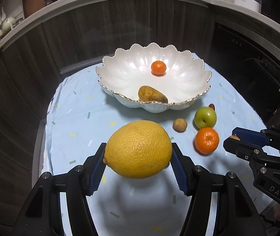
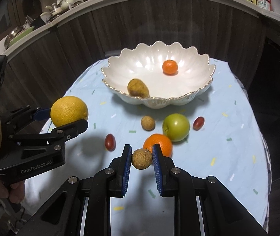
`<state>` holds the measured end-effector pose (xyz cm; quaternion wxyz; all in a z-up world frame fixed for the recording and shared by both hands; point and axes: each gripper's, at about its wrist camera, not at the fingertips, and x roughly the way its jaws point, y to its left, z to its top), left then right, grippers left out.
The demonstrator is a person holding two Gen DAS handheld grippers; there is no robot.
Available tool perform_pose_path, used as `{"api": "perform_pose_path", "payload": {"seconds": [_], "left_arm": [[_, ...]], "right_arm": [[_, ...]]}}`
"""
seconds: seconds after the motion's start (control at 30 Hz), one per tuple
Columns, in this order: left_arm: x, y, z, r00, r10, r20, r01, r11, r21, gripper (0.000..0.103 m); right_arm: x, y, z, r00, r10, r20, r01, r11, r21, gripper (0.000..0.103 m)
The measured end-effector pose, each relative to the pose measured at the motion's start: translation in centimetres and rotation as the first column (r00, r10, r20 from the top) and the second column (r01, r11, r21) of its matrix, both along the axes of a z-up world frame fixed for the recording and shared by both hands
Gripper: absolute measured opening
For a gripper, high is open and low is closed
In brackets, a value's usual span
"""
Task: Organize fruits
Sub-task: 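Lift the lemon and longan and carry them over the white bowl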
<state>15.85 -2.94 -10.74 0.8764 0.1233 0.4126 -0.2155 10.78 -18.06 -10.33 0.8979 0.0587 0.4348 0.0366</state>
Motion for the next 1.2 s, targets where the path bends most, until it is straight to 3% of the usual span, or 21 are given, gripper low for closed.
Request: {"api": "perform_pose_path", "payload": {"seconds": [0.67,1.2], "left_arm": [[1.9,-2.6,3.1,0.999,0.038,0.032,-0.037,0.999,-0.033,0.061],[5.6,-4.2,4.8,0.996,0.066,0.064,-0.063,0.997,-0.047,0.061]], "right_arm": [[1.9,-3.3,3.7,0.994,-0.053,0.099,0.055,0.998,-0.014,0.023],[5.6,-5.3,5.5,0.986,-0.065,0.151,0.07,0.997,-0.03,0.023]]}}
